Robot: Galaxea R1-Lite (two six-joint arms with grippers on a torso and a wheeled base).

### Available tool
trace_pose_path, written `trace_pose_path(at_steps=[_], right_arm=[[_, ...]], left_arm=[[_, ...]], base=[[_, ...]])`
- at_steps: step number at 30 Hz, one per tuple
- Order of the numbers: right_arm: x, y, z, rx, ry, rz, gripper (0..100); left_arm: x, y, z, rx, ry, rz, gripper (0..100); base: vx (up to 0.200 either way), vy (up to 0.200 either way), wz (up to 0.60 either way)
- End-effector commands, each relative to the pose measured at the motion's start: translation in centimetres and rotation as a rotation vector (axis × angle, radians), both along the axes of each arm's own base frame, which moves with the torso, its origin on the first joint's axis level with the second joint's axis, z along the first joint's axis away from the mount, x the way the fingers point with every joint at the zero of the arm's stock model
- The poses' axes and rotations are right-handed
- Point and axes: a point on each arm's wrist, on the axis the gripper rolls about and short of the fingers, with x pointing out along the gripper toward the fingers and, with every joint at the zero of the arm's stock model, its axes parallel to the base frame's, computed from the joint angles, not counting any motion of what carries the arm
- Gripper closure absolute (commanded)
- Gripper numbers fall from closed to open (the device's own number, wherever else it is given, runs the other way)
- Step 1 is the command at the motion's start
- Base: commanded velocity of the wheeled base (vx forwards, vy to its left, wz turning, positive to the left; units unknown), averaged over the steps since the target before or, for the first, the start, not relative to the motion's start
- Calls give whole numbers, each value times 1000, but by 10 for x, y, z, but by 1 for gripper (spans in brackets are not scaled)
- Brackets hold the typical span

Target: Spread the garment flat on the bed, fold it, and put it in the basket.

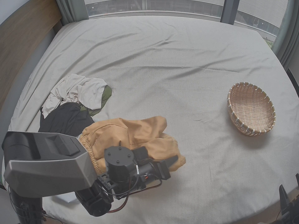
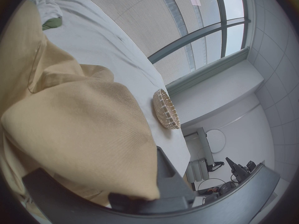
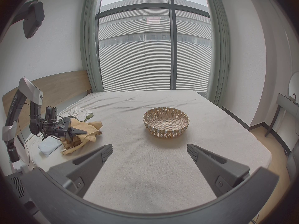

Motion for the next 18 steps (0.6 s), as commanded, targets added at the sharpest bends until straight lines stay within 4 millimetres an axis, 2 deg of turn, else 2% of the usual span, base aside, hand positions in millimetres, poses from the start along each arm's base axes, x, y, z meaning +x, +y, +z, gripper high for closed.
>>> trace_pose_path(at_steps=[1, 5, 10, 18], right_arm=[[0, 0, -5, 0, 4, 1, 0], [0, 0, -5, 2, 4, 0, 0], [0, 0, -5, 0, 2, 0, 0], [0, 0, -5, 0, 4, -2, 0]], left_arm=[[-4, -27, -13, 16, 14, -57, 100], [-4, -37, -18, 32, 27, -74, 100], [-9, -45, -15, 17, 12, -99, 100], [-7, -48, -27, 46, 31, -98, 100]], base=[[0, 0, 0], [0, 0, 0], [0, 0, 0], [0, 0, 0]])
